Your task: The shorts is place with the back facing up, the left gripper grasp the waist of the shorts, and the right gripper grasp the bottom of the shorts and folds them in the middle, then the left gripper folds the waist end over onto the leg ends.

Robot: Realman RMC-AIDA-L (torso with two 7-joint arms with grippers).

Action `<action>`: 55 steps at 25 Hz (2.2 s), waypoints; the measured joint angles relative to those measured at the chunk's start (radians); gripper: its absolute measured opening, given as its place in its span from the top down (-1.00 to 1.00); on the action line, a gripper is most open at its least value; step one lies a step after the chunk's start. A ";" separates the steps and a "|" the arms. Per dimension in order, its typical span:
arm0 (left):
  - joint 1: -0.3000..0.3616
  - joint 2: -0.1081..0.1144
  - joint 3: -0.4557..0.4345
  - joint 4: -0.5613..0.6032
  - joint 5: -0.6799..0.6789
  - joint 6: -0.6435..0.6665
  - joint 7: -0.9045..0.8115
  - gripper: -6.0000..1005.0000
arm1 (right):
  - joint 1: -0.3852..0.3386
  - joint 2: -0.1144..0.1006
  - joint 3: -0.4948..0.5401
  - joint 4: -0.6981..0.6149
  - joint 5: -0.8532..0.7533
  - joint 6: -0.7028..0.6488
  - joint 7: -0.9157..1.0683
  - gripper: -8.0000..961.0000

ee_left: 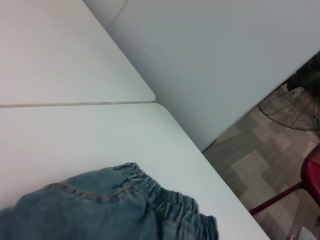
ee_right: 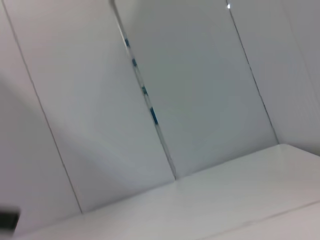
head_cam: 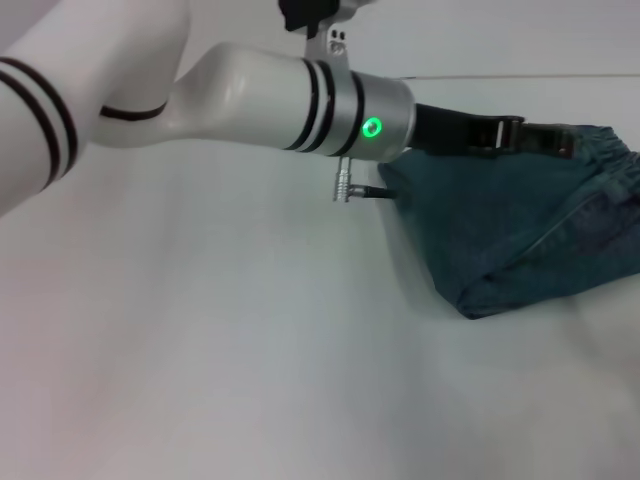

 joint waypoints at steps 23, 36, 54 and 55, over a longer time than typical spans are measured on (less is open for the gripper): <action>0.346 0.077 -0.453 0.081 0.052 0.504 0.626 -0.91 | 0.213 -0.147 -0.048 -0.449 -0.414 0.046 0.932 -0.97; 0.357 0.122 -0.640 0.157 0.413 0.687 0.613 -0.91 | 0.236 -0.186 -0.070 -0.682 -0.609 -0.205 1.118 -0.97; 0.393 0.145 -0.837 0.193 0.643 0.836 0.597 -0.91 | 0.273 -0.198 -0.075 -0.722 -0.723 -0.276 1.122 -0.97; 0.395 0.145 -0.837 0.195 0.647 0.837 0.597 -0.91 | 0.273 -0.198 -0.075 -0.722 -0.723 -0.276 1.122 -0.97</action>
